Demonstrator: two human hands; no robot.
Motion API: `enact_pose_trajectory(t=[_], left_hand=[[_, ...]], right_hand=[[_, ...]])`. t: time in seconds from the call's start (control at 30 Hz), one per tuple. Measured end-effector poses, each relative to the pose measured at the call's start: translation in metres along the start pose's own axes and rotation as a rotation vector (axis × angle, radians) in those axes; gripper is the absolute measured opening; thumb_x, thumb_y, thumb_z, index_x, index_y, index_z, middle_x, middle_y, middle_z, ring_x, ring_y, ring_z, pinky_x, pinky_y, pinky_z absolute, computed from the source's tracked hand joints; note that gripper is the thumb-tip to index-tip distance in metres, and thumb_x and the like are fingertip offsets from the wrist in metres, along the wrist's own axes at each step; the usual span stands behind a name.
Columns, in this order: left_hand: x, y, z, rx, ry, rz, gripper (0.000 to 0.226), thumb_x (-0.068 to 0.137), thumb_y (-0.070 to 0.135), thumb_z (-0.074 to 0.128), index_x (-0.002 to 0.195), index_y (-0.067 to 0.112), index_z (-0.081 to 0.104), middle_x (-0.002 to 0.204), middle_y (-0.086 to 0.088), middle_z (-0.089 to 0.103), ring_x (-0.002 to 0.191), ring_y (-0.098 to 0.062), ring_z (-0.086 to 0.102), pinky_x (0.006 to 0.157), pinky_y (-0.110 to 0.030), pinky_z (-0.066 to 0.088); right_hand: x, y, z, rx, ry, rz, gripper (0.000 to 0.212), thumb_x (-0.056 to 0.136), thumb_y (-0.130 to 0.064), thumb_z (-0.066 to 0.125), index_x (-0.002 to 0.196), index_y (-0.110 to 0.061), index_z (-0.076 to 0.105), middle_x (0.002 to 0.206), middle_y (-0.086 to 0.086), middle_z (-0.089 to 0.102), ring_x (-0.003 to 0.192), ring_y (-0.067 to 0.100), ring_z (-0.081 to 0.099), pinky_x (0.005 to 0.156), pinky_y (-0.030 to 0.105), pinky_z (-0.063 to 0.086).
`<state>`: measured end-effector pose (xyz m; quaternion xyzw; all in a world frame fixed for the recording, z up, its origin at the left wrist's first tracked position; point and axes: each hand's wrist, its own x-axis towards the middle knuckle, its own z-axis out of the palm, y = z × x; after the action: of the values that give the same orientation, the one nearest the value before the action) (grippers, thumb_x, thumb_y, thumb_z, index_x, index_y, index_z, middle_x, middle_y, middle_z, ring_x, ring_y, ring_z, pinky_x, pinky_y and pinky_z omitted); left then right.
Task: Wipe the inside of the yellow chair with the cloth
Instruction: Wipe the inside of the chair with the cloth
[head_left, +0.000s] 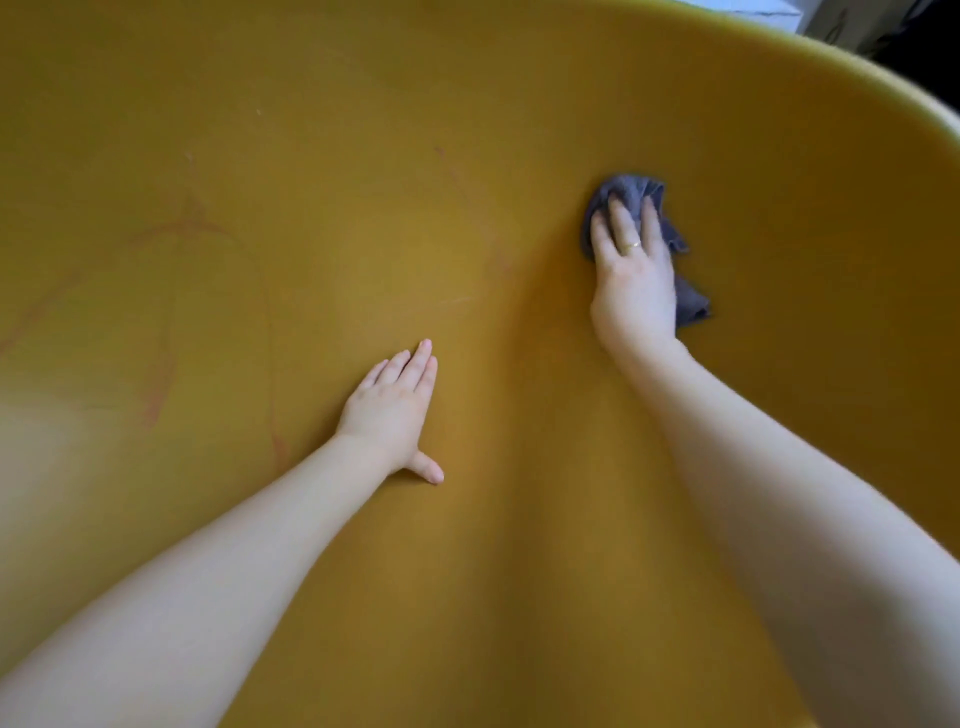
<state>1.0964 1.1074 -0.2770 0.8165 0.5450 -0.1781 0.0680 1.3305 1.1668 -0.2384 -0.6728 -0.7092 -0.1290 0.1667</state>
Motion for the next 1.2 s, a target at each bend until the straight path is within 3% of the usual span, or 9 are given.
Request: enact_pose_trajectory(t=[0.13, 0.23, 0.37, 0.5, 0.6, 0.67, 0.87, 1.1, 1.2], left_hand=[[0.009, -0.002, -0.018, 0.036, 0.083, 0.002, 0.112, 0.075, 0.056, 0.065, 0.15, 0.007, -0.002, 0.158, -0.008, -0.011, 0.145, -0.022, 0.001, 0.117, -0.031, 0.001], [0.019, -0.013, -0.035, 0.127, 0.177, -0.068, 0.119, 0.072, 0.048, 0.073, 0.148, 0.004, -0.007, 0.155, -0.012, -0.02, 0.145, -0.023, -0.006, 0.117, -0.032, -0.001], [0.037, -0.024, -0.049, 0.229, 0.167, -0.164, 0.14, 0.059, 0.059, 0.077, 0.145, -0.001, -0.016, 0.152, -0.016, -0.025, 0.144, -0.024, -0.013, 0.116, -0.034, -0.004], [0.047, -0.03, -0.045, 0.294, 0.179, -0.153, 0.147, 0.054, 0.069, 0.072, 0.143, -0.001, -0.022, 0.151, -0.017, -0.029, 0.143, -0.025, -0.017, 0.116, -0.034, -0.006], [0.049, -0.033, -0.043, 0.284, 0.19, -0.143, 0.147, 0.055, 0.069, 0.071, 0.143, -0.001, -0.023, 0.151, -0.016, -0.029, 0.143, -0.024, -0.018, 0.116, -0.034, -0.006], [0.049, -0.033, -0.043, 0.282, 0.185, -0.145, 0.146, 0.055, 0.069, 0.071, 0.143, -0.001, -0.024, 0.151, -0.016, -0.03, 0.143, -0.024, -0.018, 0.116, -0.034, -0.006], [0.043, -0.028, -0.048, 0.266, 0.187, -0.157, 0.144, 0.057, 0.067, 0.072, 0.143, 0.0, -0.023, 0.151, -0.015, -0.029, 0.144, -0.024, -0.017, 0.116, -0.033, -0.003], [0.04, -0.028, -0.049, 0.266, 0.185, -0.154, 0.144, 0.058, 0.068, 0.071, 0.143, 0.001, -0.025, 0.151, -0.013, -0.03, 0.144, -0.022, -0.017, 0.116, -0.033, -0.002], [0.044, -0.032, -0.046, 0.267, 0.195, -0.139, 0.144, 0.057, 0.068, 0.07, 0.142, 0.001, -0.025, 0.151, -0.013, -0.03, 0.143, -0.023, -0.018, 0.117, -0.033, -0.002]], right_hand=[[-0.045, -0.05, 0.039, 0.109, -0.141, -0.152, 0.051, 0.072, -0.001, 0.032, 0.115, 0.007, 0.06, 0.121, 0.027, 0.058, 0.115, 0.053, 0.047, 0.09, 0.054, 0.044], [-0.045, -0.047, 0.029, 0.041, -0.269, -0.248, 0.05, 0.086, -0.006, 0.025, 0.131, 0.0, 0.047, 0.14, 0.019, 0.044, 0.13, 0.043, 0.035, 0.099, 0.05, 0.041], [-0.006, 0.009, -0.005, -0.044, -0.02, -0.125, 0.048, 0.087, -0.008, 0.027, 0.124, 0.005, 0.053, 0.132, 0.025, 0.049, 0.123, 0.049, 0.041, 0.093, 0.056, 0.041], [0.033, 0.032, -0.028, -0.024, 0.185, 0.035, 0.044, 0.097, -0.001, 0.029, 0.141, -0.003, 0.033, 0.15, 0.015, 0.025, 0.139, 0.037, 0.015, 0.11, 0.046, 0.02], [0.042, 0.012, -0.011, -0.038, 0.333, 0.067, 0.048, 0.085, 0.011, 0.042, 0.132, 0.002, 0.046, 0.142, 0.017, 0.042, 0.131, 0.044, 0.033, 0.102, 0.047, 0.033], [0.037, -0.002, 0.011, -0.012, 0.351, -0.028, 0.052, 0.072, 0.016, 0.05, 0.123, 0.004, 0.055, 0.131, 0.021, 0.053, 0.122, 0.048, 0.043, 0.096, 0.047, 0.039], [0.007, -0.029, 0.026, 0.009, 0.0, -0.272, 0.053, 0.078, -0.002, 0.026, 0.12, 0.0, 0.059, 0.127, 0.016, 0.058, 0.117, 0.044, 0.051, 0.086, 0.051, 0.048], [0.052, 0.017, -0.022, -0.062, 0.337, 0.0, 0.044, 0.089, 0.0, 0.033, 0.131, 0.003, 0.047, 0.138, 0.02, 0.045, 0.129, 0.046, 0.035, 0.101, 0.053, 0.033], [0.054, -0.012, -0.002, 0.009, 0.372, 0.075, 0.053, 0.077, 0.015, 0.042, 0.128, 0.001, 0.051, 0.136, 0.016, 0.05, 0.126, 0.043, 0.041, 0.093, 0.046, 0.042]])
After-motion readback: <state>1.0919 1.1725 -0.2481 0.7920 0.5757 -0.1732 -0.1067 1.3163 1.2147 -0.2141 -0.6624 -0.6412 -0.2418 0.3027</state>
